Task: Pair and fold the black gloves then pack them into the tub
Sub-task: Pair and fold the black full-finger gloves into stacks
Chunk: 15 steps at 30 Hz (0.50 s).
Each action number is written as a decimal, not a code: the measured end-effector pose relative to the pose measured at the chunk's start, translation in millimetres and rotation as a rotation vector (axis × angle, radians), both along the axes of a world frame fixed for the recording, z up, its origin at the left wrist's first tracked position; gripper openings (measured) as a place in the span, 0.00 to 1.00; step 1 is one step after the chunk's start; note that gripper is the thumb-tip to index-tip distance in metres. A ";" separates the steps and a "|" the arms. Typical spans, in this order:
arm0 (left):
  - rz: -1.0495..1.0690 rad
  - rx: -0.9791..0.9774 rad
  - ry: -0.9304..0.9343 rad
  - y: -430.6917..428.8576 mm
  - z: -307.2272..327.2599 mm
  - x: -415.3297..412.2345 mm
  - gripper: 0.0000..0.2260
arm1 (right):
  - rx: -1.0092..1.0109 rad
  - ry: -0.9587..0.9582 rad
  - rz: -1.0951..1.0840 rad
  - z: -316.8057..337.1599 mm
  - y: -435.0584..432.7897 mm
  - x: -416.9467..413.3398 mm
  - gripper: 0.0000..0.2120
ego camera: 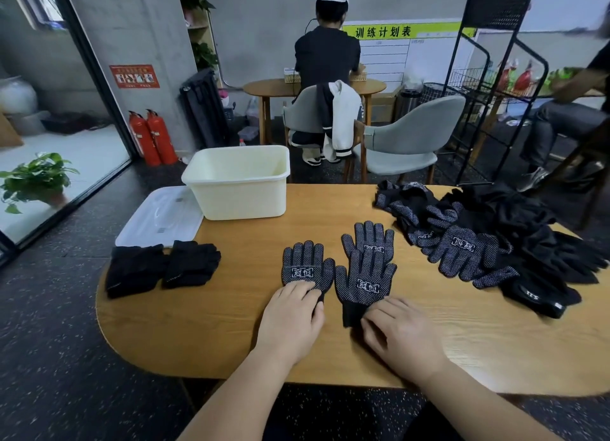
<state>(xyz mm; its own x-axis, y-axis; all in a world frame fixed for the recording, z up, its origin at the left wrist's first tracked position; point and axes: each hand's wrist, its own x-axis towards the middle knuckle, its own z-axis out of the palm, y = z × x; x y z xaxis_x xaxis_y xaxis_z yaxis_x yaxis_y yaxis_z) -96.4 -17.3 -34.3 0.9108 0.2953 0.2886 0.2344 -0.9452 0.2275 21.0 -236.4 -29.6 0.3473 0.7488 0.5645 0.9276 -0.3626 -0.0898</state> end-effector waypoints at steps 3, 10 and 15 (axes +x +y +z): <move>-0.005 0.029 -0.046 -1.7 -1.8 -3.2 0.19 | 0.006 0.019 -0.007 2.0 -4.8 -6.7 0.05; -0.082 0.032 0.013 -4.3 5.0 -2.8 0.23 | -0.066 0.313 -0.267 14.7 9.9 10.0 0.24; -0.322 0.058 0.209 -5.0 16.3 0.5 0.24 | -0.355 0.445 -0.370 27.4 40.7 53.8 0.32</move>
<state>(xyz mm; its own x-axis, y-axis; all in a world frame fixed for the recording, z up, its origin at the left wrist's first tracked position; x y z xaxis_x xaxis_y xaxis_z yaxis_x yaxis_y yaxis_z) -95.9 -22.2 -18.0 0.9951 -0.0266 0.0952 -0.0408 -0.9879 0.1499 74.7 -195.7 -2.2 0.7587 0.6495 0.0502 0.6390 -0.7269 -0.2515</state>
